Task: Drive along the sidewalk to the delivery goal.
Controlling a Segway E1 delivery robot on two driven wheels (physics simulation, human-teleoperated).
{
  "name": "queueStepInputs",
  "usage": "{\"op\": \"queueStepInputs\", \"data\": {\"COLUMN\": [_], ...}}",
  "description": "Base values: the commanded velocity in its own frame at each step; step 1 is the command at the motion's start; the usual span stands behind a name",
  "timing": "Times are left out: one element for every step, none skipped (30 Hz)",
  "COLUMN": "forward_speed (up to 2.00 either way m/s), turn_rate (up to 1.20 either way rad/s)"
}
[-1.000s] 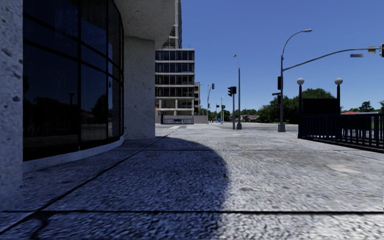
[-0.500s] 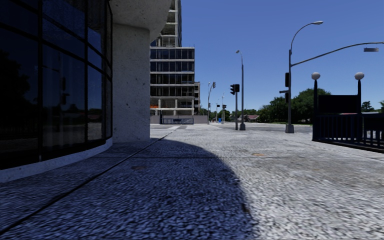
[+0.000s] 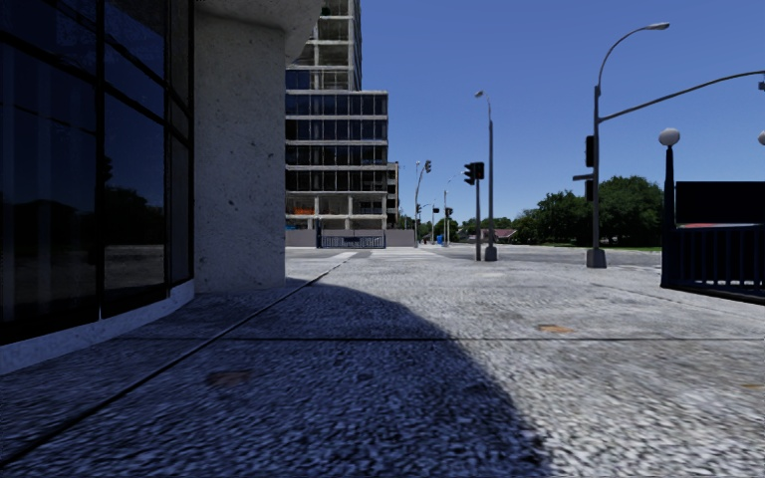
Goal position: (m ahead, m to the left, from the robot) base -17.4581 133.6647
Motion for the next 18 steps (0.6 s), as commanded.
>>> {"op": "queueStepInputs", "data": {"forward_speed": [2.0, 2.0, 2.0, 2.0, 2.0, 2.0, 2.0, 2.0, 2.0, 2.0, 2.0, 2.0, 2.0, 2.0, 2.0, 2.0, 2.0, 2.0], "turn_rate": [0.0, 0.0, 0.0, 0.0, 0.0, 0.0, 0.0, 0.0, 0.0, 0.0, 0.0, 0.0, 0.0, 0.0, 0.0, 0.0, 0.0, 0.0]}}
